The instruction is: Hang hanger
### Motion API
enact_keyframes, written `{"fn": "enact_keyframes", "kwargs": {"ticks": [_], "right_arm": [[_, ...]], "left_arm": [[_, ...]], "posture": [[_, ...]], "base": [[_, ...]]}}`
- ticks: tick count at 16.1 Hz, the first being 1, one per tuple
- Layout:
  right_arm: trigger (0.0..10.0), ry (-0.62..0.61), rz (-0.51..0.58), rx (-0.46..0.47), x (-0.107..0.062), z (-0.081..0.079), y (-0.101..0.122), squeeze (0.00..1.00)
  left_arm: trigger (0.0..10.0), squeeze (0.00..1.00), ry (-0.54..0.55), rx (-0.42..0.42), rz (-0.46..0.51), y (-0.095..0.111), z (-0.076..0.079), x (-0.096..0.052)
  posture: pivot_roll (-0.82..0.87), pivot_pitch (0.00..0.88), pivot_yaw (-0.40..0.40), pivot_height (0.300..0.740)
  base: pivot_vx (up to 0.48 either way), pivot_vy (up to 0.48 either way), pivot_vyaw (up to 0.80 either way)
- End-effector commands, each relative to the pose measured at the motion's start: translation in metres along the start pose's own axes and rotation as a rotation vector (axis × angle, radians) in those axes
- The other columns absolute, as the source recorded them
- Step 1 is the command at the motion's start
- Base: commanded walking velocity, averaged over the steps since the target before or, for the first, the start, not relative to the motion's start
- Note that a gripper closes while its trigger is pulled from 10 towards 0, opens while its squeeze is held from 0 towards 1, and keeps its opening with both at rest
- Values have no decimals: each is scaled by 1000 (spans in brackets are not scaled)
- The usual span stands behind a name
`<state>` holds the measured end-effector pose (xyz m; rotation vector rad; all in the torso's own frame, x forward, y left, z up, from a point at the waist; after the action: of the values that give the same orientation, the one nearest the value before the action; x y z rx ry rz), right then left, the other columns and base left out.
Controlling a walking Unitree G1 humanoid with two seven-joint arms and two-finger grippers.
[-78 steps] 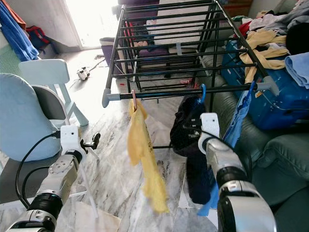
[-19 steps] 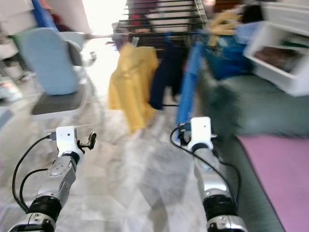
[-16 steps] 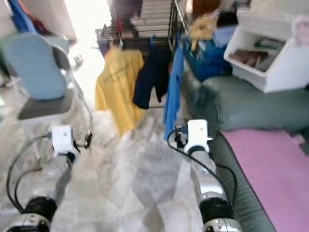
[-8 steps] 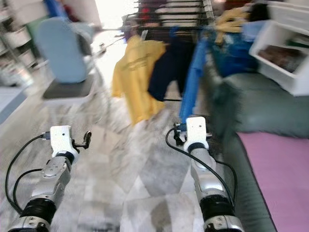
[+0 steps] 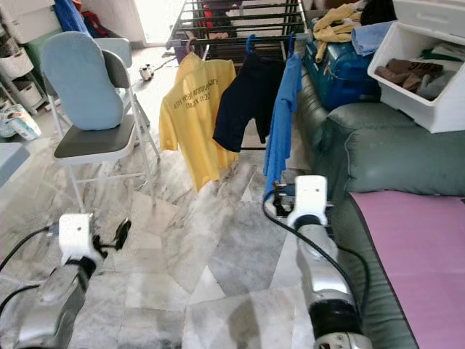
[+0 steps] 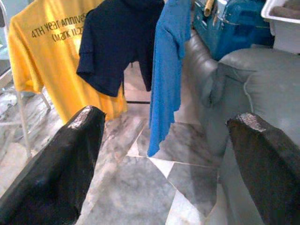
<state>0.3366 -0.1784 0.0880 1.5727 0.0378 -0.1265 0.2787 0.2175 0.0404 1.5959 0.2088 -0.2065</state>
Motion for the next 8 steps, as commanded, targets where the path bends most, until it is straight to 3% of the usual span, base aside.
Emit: {"fn": "enact_keyframes", "kwargs": {"ticks": [1, 4, 8], "right_arm": [[10000, -21, -10, 22, -4, 5, 1, 0], [10000, -41, -50, 35, -15, 12, -8, 0], [10000, -37, -61, 26, -12, 11, -6, 0]], "left_arm": [[10000, 0, -1, 3, 1, 3, -5, -3], [10000, 0, -44, 12, -13, 1, 2, -6], [10000, 0, -54, 19, -15, 4, 5, -2]], "posture": [[-84, 0, 59, 740], [-93, 0, 69, 740], [-106, 0, 77, 740]], "base": [[0, 0, 0], [0, 0, 0], [0, 0, 0]]}}
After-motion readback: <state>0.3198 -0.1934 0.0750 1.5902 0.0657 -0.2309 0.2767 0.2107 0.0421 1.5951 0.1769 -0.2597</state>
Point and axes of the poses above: a point about 5 cm out from each wrist's last joint towards the gripper, its own x axis pointing out of the wrist towards the gripper, its own y axis along the axis of the wrist's last joint, z = x × y, the point moved 2 cm from there along x, pointing out of the wrist towards the gripper, and after that the axes turned 3 degrees about x, right-handed, at the moved point
